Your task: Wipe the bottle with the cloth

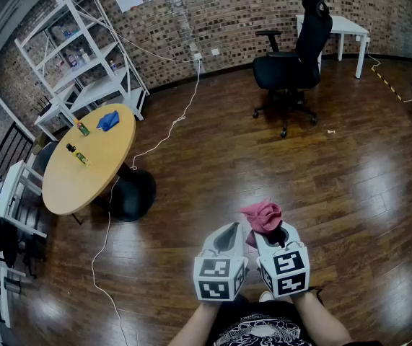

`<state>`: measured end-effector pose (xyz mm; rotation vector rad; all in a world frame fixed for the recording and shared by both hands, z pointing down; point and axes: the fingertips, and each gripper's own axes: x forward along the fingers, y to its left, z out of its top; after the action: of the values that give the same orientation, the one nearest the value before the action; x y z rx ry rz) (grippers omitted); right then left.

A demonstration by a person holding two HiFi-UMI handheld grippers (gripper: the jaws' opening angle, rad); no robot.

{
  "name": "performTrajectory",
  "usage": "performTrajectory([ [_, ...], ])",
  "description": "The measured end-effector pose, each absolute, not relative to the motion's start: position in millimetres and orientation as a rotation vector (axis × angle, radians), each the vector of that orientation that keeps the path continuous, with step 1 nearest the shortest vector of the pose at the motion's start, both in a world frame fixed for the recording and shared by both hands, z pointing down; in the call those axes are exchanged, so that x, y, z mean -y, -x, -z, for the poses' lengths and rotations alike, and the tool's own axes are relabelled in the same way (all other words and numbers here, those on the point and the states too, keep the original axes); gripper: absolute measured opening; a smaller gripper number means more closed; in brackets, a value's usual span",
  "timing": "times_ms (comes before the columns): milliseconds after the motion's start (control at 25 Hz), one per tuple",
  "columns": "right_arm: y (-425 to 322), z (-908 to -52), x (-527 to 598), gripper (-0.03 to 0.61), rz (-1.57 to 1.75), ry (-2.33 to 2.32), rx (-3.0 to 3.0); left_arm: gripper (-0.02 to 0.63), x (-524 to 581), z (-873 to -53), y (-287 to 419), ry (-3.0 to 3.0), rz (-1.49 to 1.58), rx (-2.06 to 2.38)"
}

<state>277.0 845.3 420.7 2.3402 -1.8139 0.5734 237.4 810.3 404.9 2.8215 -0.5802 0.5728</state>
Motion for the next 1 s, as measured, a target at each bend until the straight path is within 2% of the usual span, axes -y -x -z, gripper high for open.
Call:
performTrajectory([
  [360,-303.5,-424.8,-810.3,0.100,-0.550,-2.335,1.802,0.003,-780.0,-419.3,-266.9,-2.826,-0.595,0.540],
  [1000,-371.3,-417.8,-603.3,0.101,-0.576,-2.317,1.717,0.003,-581.2,-416.0,-342.9,-2.769,-0.581,0.431],
])
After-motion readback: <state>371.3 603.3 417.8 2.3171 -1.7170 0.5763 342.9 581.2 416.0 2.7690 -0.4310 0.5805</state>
